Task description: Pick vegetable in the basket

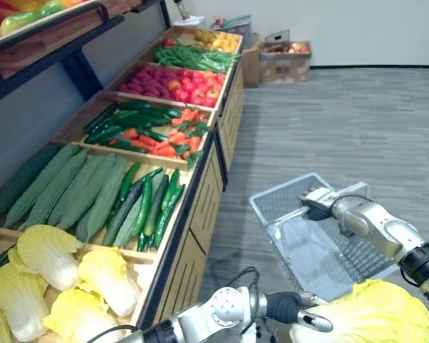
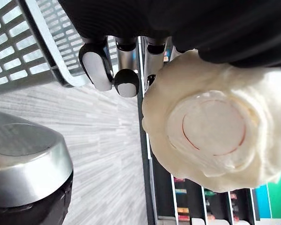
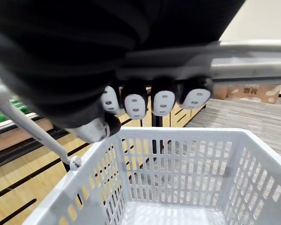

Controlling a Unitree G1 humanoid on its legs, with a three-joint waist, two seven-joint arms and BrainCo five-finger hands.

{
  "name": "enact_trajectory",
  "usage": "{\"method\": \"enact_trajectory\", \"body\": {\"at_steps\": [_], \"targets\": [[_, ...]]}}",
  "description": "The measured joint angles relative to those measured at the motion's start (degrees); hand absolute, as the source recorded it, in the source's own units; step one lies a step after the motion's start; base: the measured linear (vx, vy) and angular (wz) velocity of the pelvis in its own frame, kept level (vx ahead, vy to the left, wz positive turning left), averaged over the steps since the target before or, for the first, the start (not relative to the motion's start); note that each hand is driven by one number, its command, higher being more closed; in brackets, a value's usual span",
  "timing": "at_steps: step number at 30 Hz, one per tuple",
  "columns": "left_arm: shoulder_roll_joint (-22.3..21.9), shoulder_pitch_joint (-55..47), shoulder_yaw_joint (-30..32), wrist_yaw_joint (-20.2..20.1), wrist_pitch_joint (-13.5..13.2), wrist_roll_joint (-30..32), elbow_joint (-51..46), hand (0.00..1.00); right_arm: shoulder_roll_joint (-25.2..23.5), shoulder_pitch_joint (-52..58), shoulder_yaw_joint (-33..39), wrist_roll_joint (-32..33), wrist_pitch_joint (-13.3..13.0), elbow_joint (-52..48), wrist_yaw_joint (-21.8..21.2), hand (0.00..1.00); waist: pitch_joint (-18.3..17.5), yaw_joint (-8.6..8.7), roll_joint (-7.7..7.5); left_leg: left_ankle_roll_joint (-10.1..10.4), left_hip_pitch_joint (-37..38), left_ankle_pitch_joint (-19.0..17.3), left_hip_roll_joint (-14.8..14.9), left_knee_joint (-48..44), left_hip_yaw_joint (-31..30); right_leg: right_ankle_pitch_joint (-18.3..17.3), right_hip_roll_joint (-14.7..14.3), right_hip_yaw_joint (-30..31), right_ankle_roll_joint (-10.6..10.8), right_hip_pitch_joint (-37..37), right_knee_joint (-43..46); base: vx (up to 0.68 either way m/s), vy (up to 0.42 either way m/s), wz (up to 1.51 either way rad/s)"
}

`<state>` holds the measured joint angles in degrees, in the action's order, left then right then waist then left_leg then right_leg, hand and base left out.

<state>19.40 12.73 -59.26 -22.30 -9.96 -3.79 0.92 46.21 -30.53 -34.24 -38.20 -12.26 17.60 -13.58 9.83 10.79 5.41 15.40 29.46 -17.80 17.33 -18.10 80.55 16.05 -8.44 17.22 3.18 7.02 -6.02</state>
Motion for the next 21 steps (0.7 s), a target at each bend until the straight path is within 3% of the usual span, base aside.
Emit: {"method": "enact_trajectory", "body": {"at_steps": [5, 8, 11, 15, 20, 21], "targets": [[-11.1, 1.2, 3.8, 2.1, 3.1, 8.3, 8.1, 1.00, -0.2, 3.8, 4.7, 0.0, 0.4, -3.7, -2.2, 1.00, -0.1, -0.03, -0.13, 0.0, -0.3, 0.8, -1.9, 2.2, -1.4, 0.2, 1.2, -0.4, -0.1, -0.3, 0.0, -0.04, 0.082, 0.09], [-14.9, 1.9, 7.0, 3.7, 4.0, 11.7, 12.6, 1.00, -0.9, 4.8, 7.2, 0.5, 1.3, -3.9, -3.9, 1.00, 0.1, 0.03, -0.42, -0.2, -0.3, 1.1, -3.5, 4.1, -2.1, 0.1, 2.2, -0.2, 0.2, -0.3, 0.0, -0.07, 0.085, 0.06], [-16.1, 3.0, 9.3, 5.0, 4.7, 14.1, 15.8, 1.00, -1.6, 5.6, 9.2, 0.7, 2.5, -4.1, -5.7, 1.00, 0.5, -0.13, -1.06, -0.3, -0.5, 1.1, -4.2, 4.4, -2.7, 0.1, 2.9, -0.3, 0.2, -0.4, 0.0, -0.09, 0.077, 0.09], [-17.3, 3.6, 12.8, 6.5, 5.6, 16.8, 18.8, 1.00, -2.8, 7.3, 11.8, 1.0, 6.0, -5.8, -9.1, 1.00, 0.7, 0.01, -1.40, -0.8, -1.3, 0.9, -5.1, 4.9, -4.2, 0.1, 4.0, -0.5, 0.3, 0.0, 0.0, -0.07, 0.078, 0.10], [-19.7, 4.1, 14.8, 6.5, 6.4, 18.8, 21.6, 1.00, -4.8, 7.4, 13.9, 0.9, 7.4, -6.8, -11.4, 1.00, 0.8, -0.05, -1.49, -1.1, -1.9, 0.7, -5.6, 4.9, -4.3, 0.3, 4.3, -0.5, 0.5, 0.6, 0.0, -0.03, 0.069, 0.00], [-20.0, 4.8, 15.0, 6.5, 6.4, 19.4, 22.4, 0.00, -4.9, 7.5, 14.1, 1.0, 8.1, -7.6, -11.9, 1.00, 0.8, -0.04, -1.55, -1.1, -2.2, 0.7, -5.8, 4.9, -4.4, 0.3, 4.5, -0.3, 0.6, 0.9, 0.0, -0.01, 0.071, -0.03]]}}
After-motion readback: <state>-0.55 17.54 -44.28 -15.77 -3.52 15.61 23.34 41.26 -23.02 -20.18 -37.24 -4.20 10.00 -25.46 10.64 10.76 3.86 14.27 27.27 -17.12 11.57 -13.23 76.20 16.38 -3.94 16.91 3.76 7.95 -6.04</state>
